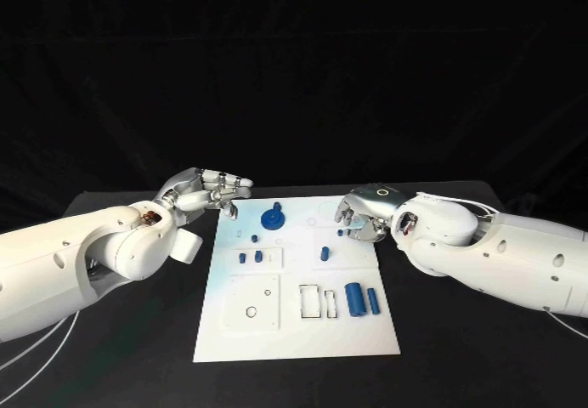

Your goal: Assemble the parts on the task board

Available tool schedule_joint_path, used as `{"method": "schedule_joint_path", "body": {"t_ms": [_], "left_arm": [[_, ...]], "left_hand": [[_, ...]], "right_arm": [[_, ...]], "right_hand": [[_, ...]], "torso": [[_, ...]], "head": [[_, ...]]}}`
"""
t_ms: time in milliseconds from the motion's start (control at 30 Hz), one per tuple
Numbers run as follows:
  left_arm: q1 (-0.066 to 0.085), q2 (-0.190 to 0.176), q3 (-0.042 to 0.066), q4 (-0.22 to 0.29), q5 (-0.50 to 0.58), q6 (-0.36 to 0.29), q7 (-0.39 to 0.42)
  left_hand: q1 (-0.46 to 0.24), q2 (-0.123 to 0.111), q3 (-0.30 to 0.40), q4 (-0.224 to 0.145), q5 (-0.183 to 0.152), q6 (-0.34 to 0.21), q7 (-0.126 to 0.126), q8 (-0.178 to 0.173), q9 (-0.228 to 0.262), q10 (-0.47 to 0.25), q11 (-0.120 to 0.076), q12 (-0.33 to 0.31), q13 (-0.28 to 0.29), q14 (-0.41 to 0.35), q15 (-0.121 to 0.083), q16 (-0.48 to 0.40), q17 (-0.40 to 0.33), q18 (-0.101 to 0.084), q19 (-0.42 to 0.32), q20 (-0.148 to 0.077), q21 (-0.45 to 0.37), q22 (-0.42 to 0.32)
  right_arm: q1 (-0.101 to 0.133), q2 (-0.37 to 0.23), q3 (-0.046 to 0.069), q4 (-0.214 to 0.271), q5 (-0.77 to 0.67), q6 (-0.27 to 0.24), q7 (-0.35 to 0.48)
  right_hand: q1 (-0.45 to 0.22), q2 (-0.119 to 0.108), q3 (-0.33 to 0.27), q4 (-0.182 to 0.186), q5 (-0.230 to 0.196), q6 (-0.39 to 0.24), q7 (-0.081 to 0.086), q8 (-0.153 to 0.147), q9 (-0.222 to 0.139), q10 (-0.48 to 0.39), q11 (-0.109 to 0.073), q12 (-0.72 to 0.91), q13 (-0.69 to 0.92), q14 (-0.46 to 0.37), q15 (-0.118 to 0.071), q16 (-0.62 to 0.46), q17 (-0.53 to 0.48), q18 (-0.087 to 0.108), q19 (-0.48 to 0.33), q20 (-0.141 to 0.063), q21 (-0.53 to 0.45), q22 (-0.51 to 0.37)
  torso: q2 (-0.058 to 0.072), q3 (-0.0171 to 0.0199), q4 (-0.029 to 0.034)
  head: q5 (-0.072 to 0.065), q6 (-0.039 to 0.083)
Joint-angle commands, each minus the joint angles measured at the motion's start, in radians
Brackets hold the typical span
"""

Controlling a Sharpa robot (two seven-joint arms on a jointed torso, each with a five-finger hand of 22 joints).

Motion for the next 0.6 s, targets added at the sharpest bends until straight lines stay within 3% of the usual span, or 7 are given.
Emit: {"method": "schedule_joint_path", "body": {"t_ms": [33, 233, 367, 600], "left_arm": [[0.000, -0.002, 0.000, 0.009, 0.105, 0.028, 0.073], [0.000, -0.007, 0.000, 0.020, 0.122, 0.027, 0.082], [0.000, -0.010, 0.000, 0.025, 0.125, 0.024, 0.081], [0.000, -0.012, 0.000, 0.027, 0.126, 0.024, 0.079]], "left_hand": [[0.002, 0.008, -0.007, 0.000, 0.002, -0.001, 0.003, -0.004, -0.001, -0.008, 0.002, 0.004, 0.002, -0.003, -0.001, -0.005, -0.002, 0.014, 0.004, -0.002, -0.004, -0.002], [0.005, 0.010, -0.009, -0.002, 0.002, -0.002, 0.004, -0.005, -0.002, -0.009, 0.002, 0.005, 0.002, -0.003, -0.001, -0.006, -0.004, 0.014, 0.006, -0.002, -0.007, -0.004], [0.016, 0.019, -0.010, -0.008, 0.002, -0.004, 0.006, -0.005, -0.003, -0.013, 0.003, 0.007, 0.001, -0.002, -0.001, -0.007, -0.007, 0.014, 0.011, -0.003, -0.012, -0.009], [0.020, 0.022, -0.011, -0.011, 0.002, -0.005, 0.007, -0.006, -0.004, -0.016, 0.004, 0.008, 0.000, -0.002, -0.001, -0.007, -0.009, 0.014, 0.013, -0.003, -0.014, -0.011]], "right_arm": [[-0.005, 0.015, -0.001, -0.016, -0.090, 0.020, -0.049], [-0.025, 0.036, -0.002, -0.032, -0.096, 0.030, -0.043], [-0.037, 0.046, -0.003, -0.044, -0.096, 0.026, -0.040], [-0.046, 0.056, -0.003, -0.061, -0.097, 0.022, -0.040]], "right_hand": [[-0.012, -0.002, 0.007, -0.002, -0.004, 0.000, -0.001, -0.002, -0.001, -0.004, -0.002, 0.003, -0.002, 0.064, 0.004, 0.011, 0.006, -0.013, 0.023, 0.001, 0.015, 0.015], [-0.014, -0.002, 0.013, -0.004, -0.004, 0.003, -0.002, -0.001, 0.000, -0.003, -0.002, 0.006, -0.006, 0.065, 0.004, 0.038, 0.023, -0.017, 0.021, 0.003, 0.052, 0.054], [-0.014, 0.000, 0.018, -0.006, -0.002, 0.007, -0.003, 0.000, 0.001, -0.002, -0.003, 0.008, -0.009, 0.065, 0.003, 0.049, 0.029, -0.017, 0.017, 0.004, 0.062, 0.066], [-0.011, 0.008, 0.028, -0.012, 0.003, 0.020, -0.007, 0.004, 0.004, 0.010, -0.008, 0.018, -0.010, 0.070, 0.000, 0.105, 0.066, -0.025, 0.021, 0.006, 0.125, 0.131]], "torso": [[0.000, -0.0009, 0.0018], [0.002, -0.0014, 0.0034], [0.001, 0.0008, 0.0013], [0.000, 0.0008, -0.0006]], "head": [[-0.005, 0.000], [-0.003, -0.002], [0.003, -0.004], [0.006, -0.007]]}}
